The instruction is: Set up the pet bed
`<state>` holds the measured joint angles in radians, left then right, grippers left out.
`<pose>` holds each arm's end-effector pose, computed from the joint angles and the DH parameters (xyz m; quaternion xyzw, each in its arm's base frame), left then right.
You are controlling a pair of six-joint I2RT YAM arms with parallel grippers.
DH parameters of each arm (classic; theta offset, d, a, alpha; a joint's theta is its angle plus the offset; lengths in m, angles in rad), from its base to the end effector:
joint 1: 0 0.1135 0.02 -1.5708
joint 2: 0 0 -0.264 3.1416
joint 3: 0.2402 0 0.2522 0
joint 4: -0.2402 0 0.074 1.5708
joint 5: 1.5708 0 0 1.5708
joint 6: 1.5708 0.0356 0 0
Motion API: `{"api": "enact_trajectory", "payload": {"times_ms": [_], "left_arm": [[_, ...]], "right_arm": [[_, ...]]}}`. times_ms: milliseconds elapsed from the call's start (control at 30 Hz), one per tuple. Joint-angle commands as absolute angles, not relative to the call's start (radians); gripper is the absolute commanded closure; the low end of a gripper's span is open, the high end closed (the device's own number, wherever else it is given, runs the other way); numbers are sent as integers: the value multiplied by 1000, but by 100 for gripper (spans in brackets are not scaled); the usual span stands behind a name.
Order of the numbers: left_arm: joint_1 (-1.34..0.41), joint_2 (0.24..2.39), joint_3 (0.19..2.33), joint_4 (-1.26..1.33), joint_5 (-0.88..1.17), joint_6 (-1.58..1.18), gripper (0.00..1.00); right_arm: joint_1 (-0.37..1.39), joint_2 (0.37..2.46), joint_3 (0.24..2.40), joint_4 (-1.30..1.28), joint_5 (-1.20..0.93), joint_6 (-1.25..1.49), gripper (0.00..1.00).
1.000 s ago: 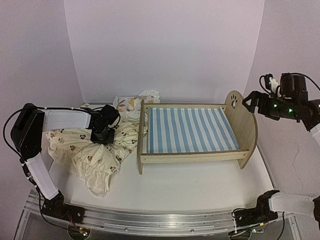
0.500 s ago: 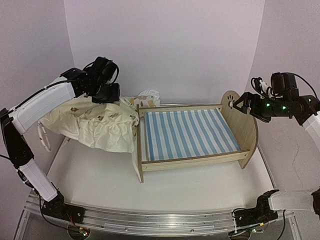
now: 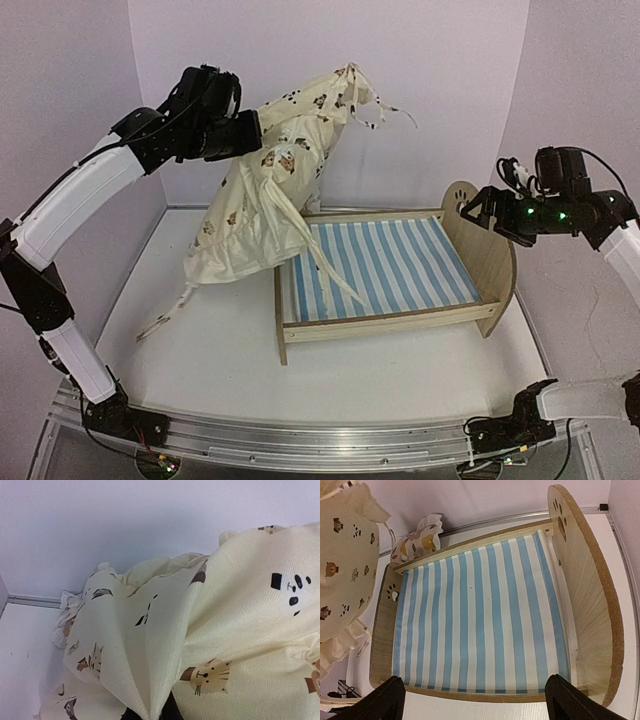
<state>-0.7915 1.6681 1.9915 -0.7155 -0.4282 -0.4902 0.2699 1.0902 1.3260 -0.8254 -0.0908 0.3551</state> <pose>0.2615 -0.2437 0.4703 0.0052 0.8208 -0.1831 0.5410 0.2045 0.0599 0.4023 0.0162 0.8813 0.1828 0.4356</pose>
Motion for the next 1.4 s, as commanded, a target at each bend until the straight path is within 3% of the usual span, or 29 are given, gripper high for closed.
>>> {"api": "enact_trajectory", "payload": {"times_ms": [0,433,467,500,567,600,633,733,900,1133,1367], "left_arm": [[-811,1715,1994,-559,-383,-499,100],[-936,2035,2025,-362,-187,-617,99],[-936,2050,2027,-354,-159,-612,91],[-936,2056,2017,-343,-139,-607,77],[-936,2026,1942,-290,-134,-606,24],[-934,1989,1895,-236,-133,-604,5],[-933,1960,1838,-197,-137,-598,1],[-920,1895,1752,-157,-147,-571,1],[-810,1865,1786,-275,-136,-489,0],[-598,1810,1773,-283,-83,-296,0],[-420,1916,1889,-417,38,-218,0]], "right_arm": [[270,1095,1306,-786,-111,374,2],[269,992,1190,-736,-201,452,2],[270,991,1182,-727,-218,463,2],[270,993,1174,-720,-226,478,2],[269,998,1149,-685,-223,556,2],[269,996,1123,-621,-245,630,2],[269,994,1078,-550,-284,695,2],[289,995,973,-333,-358,897,2],[502,1019,941,-296,-108,1009,2],[733,1223,1072,-296,-5,1056,2],[790,1347,1159,-253,-26,1042,2]]}}
